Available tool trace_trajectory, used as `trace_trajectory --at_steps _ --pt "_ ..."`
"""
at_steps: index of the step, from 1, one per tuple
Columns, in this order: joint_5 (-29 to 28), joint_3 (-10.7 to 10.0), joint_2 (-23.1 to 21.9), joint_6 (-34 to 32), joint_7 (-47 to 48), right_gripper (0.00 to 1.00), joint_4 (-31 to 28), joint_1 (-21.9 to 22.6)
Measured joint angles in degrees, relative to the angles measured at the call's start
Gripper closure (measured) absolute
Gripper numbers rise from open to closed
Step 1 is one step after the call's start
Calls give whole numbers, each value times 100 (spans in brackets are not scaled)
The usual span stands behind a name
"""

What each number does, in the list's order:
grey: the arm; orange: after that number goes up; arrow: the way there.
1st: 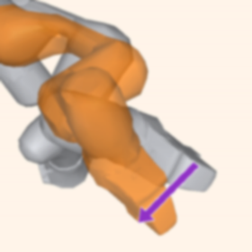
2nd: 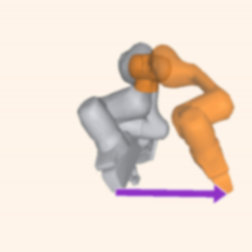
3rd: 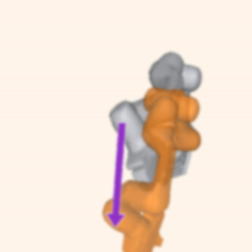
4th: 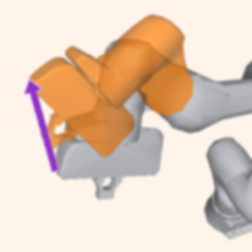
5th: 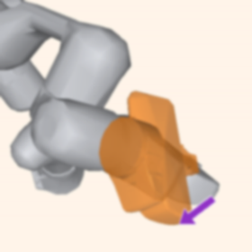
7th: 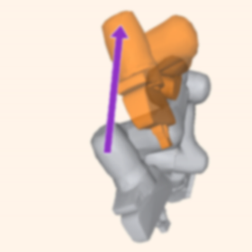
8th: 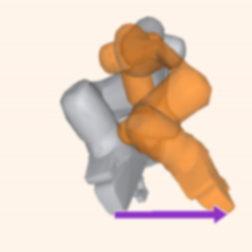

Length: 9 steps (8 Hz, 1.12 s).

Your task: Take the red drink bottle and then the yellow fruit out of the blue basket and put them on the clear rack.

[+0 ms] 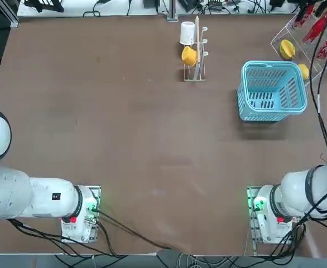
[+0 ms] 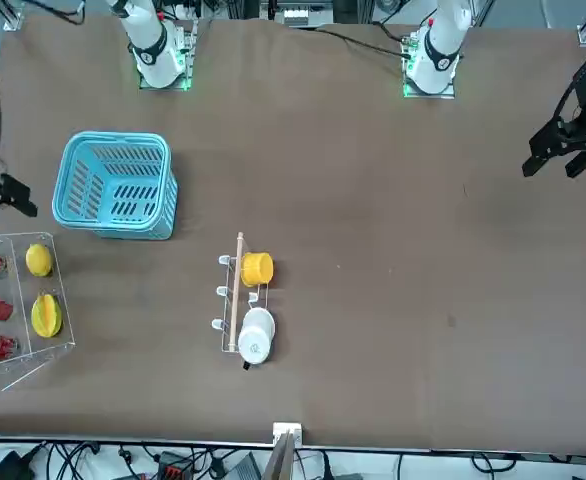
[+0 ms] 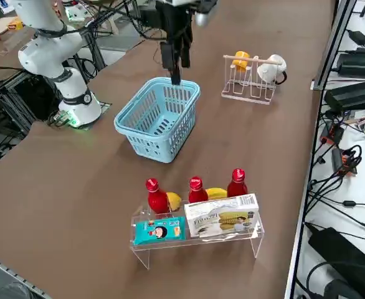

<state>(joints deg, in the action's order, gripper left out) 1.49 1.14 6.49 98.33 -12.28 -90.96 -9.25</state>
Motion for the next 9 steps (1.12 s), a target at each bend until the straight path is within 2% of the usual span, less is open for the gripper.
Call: trace_trajectory --at_steps 2,5,7,9 --pt "-142 6 -172 -598 364 0 279 75" --pt "-140 -33 -427 -943 1062 0 372 616" --pt "-138 -210 -697 -1008 1134 0 138 871" --pt "-138 -280 -1033 -1030 1134 0 -221 922"
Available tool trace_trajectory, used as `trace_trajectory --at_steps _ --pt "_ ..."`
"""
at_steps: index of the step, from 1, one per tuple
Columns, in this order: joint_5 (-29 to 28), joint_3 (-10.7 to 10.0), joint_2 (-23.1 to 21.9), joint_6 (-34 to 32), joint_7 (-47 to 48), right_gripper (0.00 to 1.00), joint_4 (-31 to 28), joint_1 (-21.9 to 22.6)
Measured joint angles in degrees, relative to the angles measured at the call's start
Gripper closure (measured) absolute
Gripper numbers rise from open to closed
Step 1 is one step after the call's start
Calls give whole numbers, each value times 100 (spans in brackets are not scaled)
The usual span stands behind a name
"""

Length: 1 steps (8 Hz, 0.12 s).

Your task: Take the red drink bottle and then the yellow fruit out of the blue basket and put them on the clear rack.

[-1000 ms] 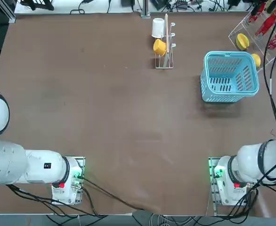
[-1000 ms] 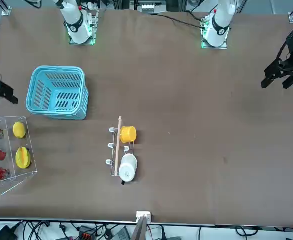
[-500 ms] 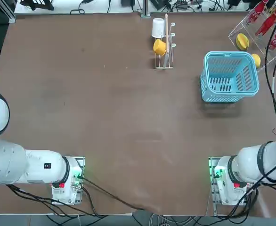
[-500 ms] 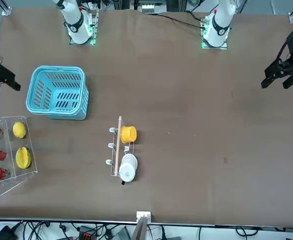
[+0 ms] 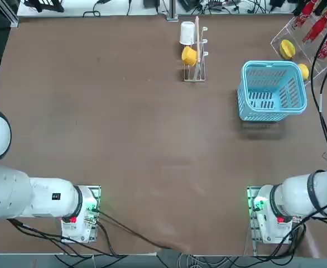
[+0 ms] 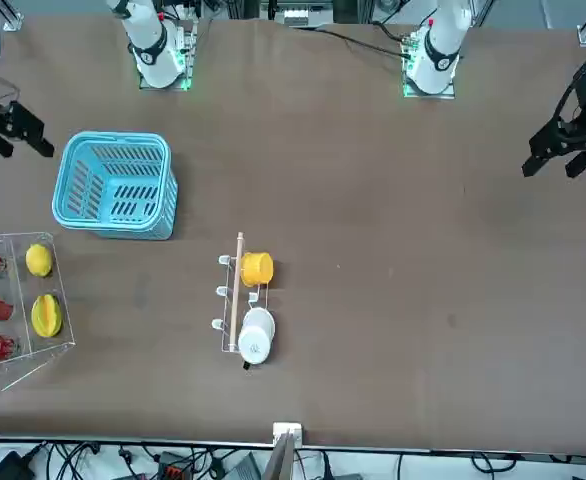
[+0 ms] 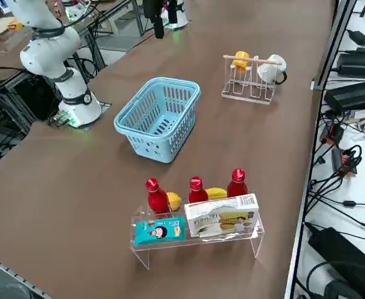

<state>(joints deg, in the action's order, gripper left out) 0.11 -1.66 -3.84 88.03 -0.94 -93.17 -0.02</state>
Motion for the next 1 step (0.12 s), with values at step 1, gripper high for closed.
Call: trace_trajectory --at_steps 1 --pt "0 -3 -115 -5 0 0 -89 5"
